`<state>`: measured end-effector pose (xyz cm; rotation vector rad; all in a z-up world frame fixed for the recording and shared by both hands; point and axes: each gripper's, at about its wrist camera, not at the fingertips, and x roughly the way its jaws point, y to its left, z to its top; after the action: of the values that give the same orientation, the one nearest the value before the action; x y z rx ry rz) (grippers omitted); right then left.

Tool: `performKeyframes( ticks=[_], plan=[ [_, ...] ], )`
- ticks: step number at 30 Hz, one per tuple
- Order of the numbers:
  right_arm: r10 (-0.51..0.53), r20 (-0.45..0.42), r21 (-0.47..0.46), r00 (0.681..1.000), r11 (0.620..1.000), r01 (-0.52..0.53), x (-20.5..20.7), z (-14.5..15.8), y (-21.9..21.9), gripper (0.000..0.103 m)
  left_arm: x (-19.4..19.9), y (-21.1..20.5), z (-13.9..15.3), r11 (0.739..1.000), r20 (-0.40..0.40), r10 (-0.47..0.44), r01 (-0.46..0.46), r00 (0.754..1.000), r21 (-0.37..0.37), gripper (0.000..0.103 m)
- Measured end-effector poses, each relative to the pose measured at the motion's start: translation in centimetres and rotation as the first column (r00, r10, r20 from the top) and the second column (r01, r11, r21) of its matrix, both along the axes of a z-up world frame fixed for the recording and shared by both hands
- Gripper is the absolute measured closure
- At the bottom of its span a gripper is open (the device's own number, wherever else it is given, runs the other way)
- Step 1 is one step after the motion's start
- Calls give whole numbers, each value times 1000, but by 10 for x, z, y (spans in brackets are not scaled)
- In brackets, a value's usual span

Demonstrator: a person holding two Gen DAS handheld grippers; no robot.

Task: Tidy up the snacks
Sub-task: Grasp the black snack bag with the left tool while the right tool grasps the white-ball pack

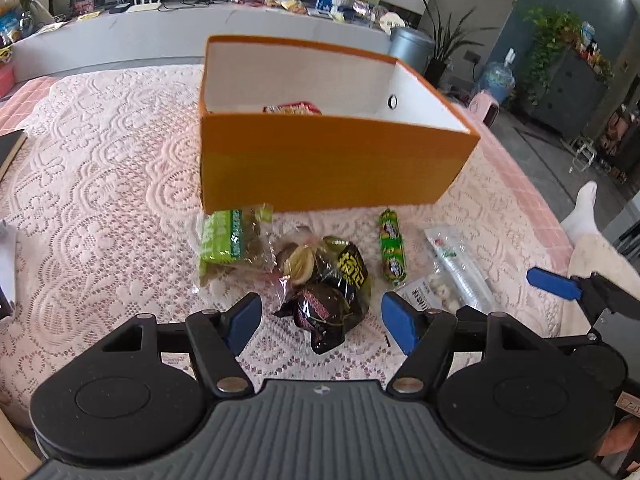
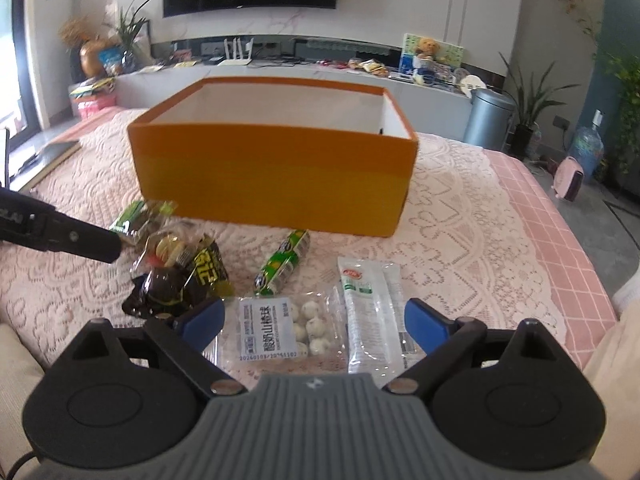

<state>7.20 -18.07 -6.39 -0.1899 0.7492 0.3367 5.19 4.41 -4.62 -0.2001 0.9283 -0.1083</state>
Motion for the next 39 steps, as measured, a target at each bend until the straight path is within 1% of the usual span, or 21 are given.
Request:
performKeyframes(
  ticks=[3, 5, 7, 10, 15, 20, 23, 26, 28, 30, 32, 37, 39],
  plan=[
    [9, -10, -6, 1000, 1000, -9, 3, -4, 2, 9, 6, -7, -6, 999, -23, -24, 25, 999, 25, 22],
    [-7, -19, -12, 1000, 1000, 6, 7, -8, 0, 9, 11, -10, -15, 999, -59, -41, 43, 997, 32, 26],
    [-25, -33, -11, 999, 1000, 25, 10, -11, -2, 9, 16, -9, -22, 999, -87, -31, 33, 996, 25, 26],
    [-45, -69, -1, 997, 999, 45, 17, -18, -5, 9, 21, -7, -32, 1000, -102, -18, 19, 995, 14, 26],
    [-50, -95, -14, 994, 999, 49, 23, -31, -5, 9, 26, -5, -45, 1000, -89, 12, -12, 996, -2, 26],
    [18, -55, -55, 998, 998, -21, 20, -37, 7, 9, 32, -7, -57, 1000, -67, 21, -20, 998, 15, 26],
    [45, -35, -63, 998, 997, -47, 18, -40, 12, 9, 34, -8, -62, 1000, -58, 13, -13, 998, 9, 26],
    [52, -27, -61, 998, 997, -54, 19, -42, 13, 9, 37, -9, -67, 1000, -59, 5, -5, 998, 3, 22],
    [55, -34, -51, 998, 997, -57, 21, -45, 14, 9, 37, -16, -69, 1000, -41, -5, 6, 999, 26, 21],
    [53, -51, -43, 997, 998, -55, 23, -47, 12, 9, 35, -24, -70, 997, -25, -24, 26, 999, 74, 21],
    [43, -66, -39, 997, 998, -45, 25, -49, 10, 9, 33, -29, -70, 994, -3, -38, 38, 999, 100, 23],
    [7, -58, -24, 998, 1000, -8, 26, -48, 5, 9, 30, -26, -68, 995, 4, -51, 51, 999, 81, 31],
    [-10, -54, -22, 999, 1000, 9, 28, -47, 1, 9, 27, -27, -66, 994, 9, -66, 65, 998, 86, 34]
  ],
)
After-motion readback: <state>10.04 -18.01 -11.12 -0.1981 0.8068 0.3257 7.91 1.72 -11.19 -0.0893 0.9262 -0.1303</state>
